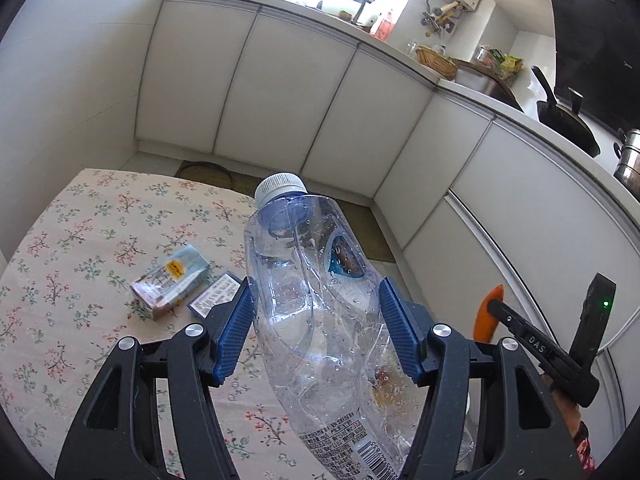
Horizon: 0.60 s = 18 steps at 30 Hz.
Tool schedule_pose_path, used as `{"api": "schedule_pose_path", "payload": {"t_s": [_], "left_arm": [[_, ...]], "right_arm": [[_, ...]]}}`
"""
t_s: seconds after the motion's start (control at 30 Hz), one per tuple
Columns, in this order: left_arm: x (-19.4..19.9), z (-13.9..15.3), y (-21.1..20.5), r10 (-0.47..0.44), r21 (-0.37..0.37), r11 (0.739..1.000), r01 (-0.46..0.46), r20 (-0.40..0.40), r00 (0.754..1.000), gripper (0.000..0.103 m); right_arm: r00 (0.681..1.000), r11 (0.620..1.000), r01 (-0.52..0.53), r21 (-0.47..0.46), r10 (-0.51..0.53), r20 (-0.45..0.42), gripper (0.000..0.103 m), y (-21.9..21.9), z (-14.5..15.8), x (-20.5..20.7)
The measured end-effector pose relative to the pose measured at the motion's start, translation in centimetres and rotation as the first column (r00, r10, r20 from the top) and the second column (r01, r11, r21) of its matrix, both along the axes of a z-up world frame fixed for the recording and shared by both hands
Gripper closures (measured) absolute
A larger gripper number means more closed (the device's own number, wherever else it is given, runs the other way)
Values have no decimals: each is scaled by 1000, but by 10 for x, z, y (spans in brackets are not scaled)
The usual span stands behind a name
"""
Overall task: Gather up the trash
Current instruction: 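Carry the bottle and orange peel over the bin and release both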
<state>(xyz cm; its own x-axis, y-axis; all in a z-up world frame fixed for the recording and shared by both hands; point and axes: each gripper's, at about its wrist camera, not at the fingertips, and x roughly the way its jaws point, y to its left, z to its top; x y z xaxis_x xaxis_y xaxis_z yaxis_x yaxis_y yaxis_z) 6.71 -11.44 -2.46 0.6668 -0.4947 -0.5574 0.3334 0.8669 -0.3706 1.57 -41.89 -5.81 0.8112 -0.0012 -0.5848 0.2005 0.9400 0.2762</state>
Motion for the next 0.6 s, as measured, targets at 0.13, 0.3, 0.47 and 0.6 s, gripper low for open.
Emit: {"api": "schedule_pose_path", "payload": {"t_s": [0.13,0.3,0.47,0.6], "left_arm": [[-6,-3,-34,-57,8,998,57,5,998,43],[-8,-6,-82,-116,-26,993,115,-15,993,43],[-12,-9,-138,-195,-4,981,195,-12,981,43],[-13,-17,-171,-231,14,973,232,-29,972,43]], "right_arm": [[998,998,60,-14,-60,20,64,-19,0,-14],[977,975,204,-87,-198,75,23,-37,8,-37],[917,905,398,-150,-384,109,12,-71,12,-61],[864,849,503,-161,-497,82,9,-97,6,-75]]}}
